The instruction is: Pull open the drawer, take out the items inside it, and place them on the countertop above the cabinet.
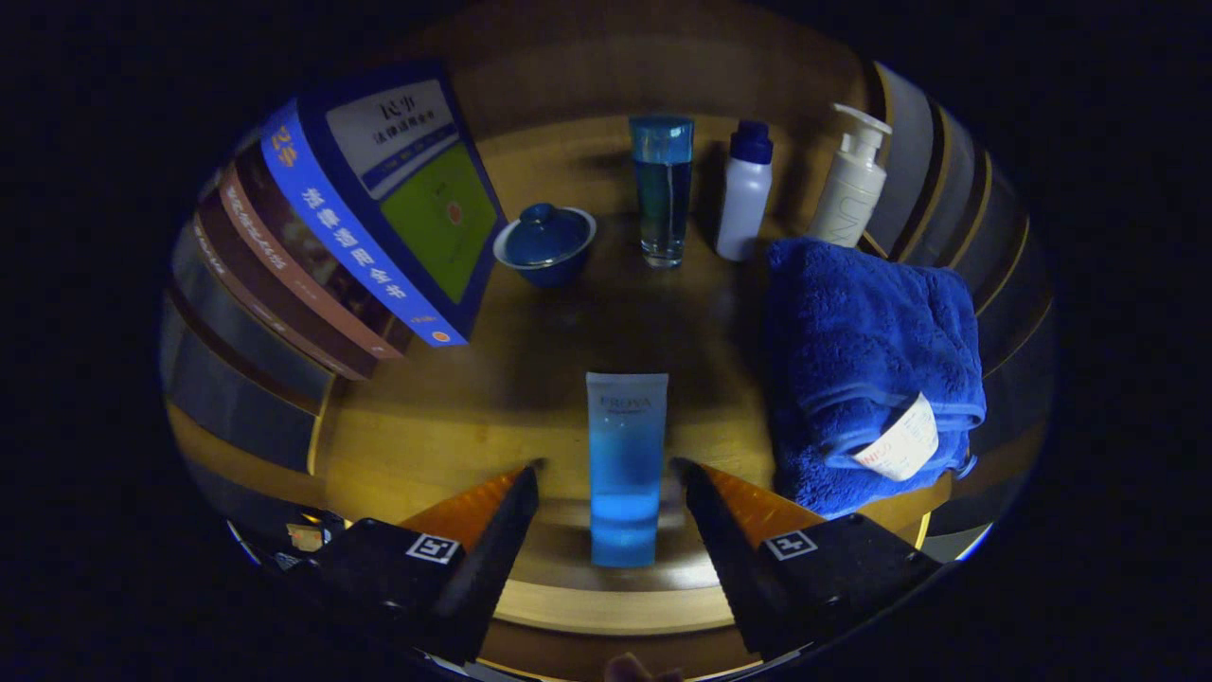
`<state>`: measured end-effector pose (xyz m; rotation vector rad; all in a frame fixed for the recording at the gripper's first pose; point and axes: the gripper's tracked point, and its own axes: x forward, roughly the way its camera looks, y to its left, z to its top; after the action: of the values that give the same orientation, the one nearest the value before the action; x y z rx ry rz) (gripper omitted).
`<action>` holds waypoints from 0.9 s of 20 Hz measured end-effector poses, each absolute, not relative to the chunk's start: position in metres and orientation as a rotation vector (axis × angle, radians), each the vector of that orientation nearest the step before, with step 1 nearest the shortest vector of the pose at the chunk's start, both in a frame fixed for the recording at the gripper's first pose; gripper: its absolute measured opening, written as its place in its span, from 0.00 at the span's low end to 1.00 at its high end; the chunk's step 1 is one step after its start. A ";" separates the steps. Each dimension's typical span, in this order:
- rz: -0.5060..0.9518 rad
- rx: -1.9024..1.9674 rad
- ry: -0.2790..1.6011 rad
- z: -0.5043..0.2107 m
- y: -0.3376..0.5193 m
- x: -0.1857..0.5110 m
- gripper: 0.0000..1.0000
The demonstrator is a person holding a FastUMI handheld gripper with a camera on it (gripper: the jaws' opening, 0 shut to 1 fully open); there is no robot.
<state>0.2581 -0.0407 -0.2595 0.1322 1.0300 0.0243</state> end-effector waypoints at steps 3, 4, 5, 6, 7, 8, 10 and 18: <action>0.058 0.125 0.908 -0.232 -0.036 0.243 1.00; 0.070 0.119 0.863 -0.224 -0.034 0.234 1.00; 0.084 0.116 0.815 -0.214 -0.032 0.226 1.00; 0.094 0.114 0.766 -0.203 -0.029 0.216 1.00; 0.111 0.116 0.724 -0.195 -0.025 0.204 1.00; 0.124 0.120 0.682 -0.188 -0.022 0.192 1.00; 0.143 0.108 0.607 -0.174 -0.020 0.167 1.00; 0.083 0.024 0.311 -0.162 -0.035 0.072 1.00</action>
<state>0.0717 -0.0347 -0.1623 0.0241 0.3109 0.0825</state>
